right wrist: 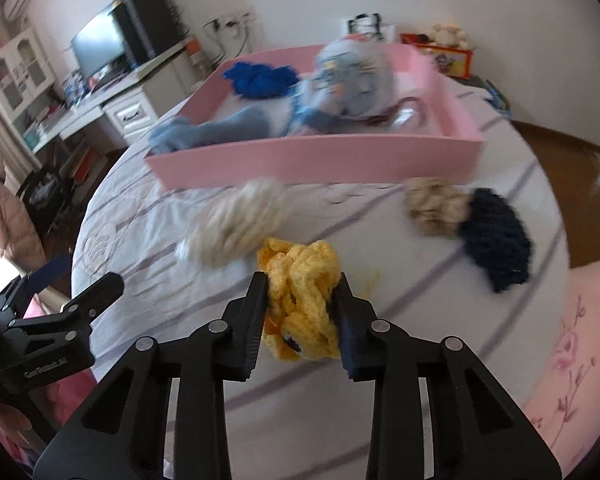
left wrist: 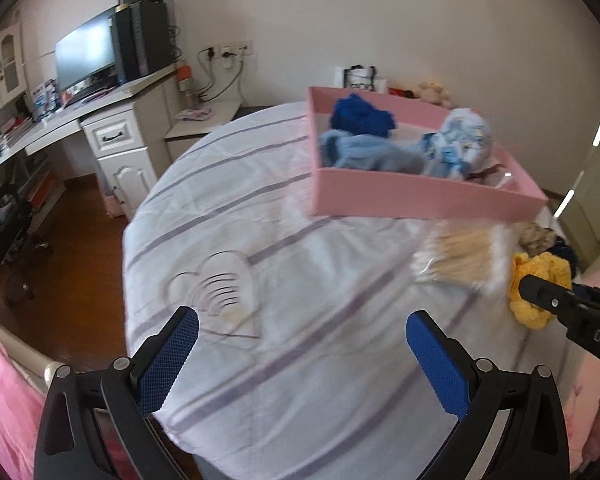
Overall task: Organize soft objects
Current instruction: 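Move both tools toward the yellow crocheted piece and cotton swab bag, then grasp cotton swab bag with left tool while right tool grasps yellow crocheted piece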
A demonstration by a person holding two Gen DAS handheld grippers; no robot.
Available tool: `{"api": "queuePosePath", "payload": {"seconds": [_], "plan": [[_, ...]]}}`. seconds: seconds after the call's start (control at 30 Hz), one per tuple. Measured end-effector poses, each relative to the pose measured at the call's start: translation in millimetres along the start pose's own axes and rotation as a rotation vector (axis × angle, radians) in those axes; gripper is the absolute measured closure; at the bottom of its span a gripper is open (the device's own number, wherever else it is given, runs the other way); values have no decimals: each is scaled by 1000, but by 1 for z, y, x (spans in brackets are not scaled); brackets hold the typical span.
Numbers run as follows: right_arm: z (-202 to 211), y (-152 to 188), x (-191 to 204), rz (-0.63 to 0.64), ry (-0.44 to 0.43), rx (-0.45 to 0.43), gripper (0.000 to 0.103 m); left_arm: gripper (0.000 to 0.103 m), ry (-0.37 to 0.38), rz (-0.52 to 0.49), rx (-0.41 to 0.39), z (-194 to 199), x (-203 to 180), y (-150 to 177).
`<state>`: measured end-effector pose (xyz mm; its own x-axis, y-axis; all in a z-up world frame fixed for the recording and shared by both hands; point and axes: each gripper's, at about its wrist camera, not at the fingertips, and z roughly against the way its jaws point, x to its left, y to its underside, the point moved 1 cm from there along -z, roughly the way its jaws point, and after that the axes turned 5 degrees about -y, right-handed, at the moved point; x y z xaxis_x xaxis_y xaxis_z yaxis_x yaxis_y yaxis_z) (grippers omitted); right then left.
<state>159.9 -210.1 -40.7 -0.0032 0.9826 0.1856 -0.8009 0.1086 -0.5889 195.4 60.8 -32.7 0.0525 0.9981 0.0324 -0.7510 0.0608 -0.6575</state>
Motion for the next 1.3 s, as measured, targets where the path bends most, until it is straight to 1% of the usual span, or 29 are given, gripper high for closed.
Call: {"api": "queuePosePath", "payload": {"seconds": [0.17, 0.27, 0.37, 0.4, 0.43, 0.47, 0.5, 0.63, 0.67, 0.8, 0.87, 1.0, 1.03, 1.13, 1.17, 1.2, 1.23, 1.27, 1.3], "plan": [[16, 0, -33, -63, 67, -51, 74, 0, 56, -77, -8, 8, -35, -2], [17, 0, -47, -88, 66, -54, 73, 0, 98, -121, -1, 5, -57, -6], [11, 0, -58, -97, 41, -45, 70, 0, 108, -149, 12, 0, -74, -9], [8, -1, -60, -97, 32, -39, 64, 0, 105, -157, 17, -2, -77, -9], [6, 0, -62, -96, 31, -36, 53, 0, 102, -162, 24, -7, -79, -11], [3, 0, -63, -96, 36, -32, 48, 0, 99, -164, 37, -12, -82, -11], [0, 1, -64, -97, 43, -26, 41, 0, 98, -163, 45, -15, -84, -13], [-9, 3, -71, -110, 27, -15, 31, 0, 115, -156, 83, -29, -87, -15], [-10, 3, -72, -107, 26, -18, 30, 0, 122, -154, 90, -31, -87, -15], [-13, 3, -70, -92, 51, -27, 30, 0, 124, -161, 90, -46, -89, -25], [-14, 3, -70, -88, 60, -33, 31, 0, 139, -164, 96, -52, -91, -27], [-11, 5, -71, -77, 73, -35, 41, 0, 191, -150, 137, -67, -95, -25], [-10, 6, -71, -73, 77, -36, 44, 0, 193, -147, 135, -70, -95, -25], [-7, 7, -72, -78, 61, -36, 49, 5, 176, -130, 125, -74, -94, -26], [-6, 7, -72, -79, 50, -35, 50, 9, 165, -125, 121, -75, -94, -26], [-4, 8, -71, -77, 43, -33, 54, 21, 151, -127, 115, -75, -95, -26], [-4, 7, -71, -76, 38, -33, 56, 28, 135, -129, 107, -74, -96, -26], [-3, 8, -70, -75, 36, -32, 57, 33, 128, -125, 102, -73, -95, -26], [-3, 8, -70, -73, 36, -32, 58, 35, 141, -118, 106, -72, -95, -26]]}}
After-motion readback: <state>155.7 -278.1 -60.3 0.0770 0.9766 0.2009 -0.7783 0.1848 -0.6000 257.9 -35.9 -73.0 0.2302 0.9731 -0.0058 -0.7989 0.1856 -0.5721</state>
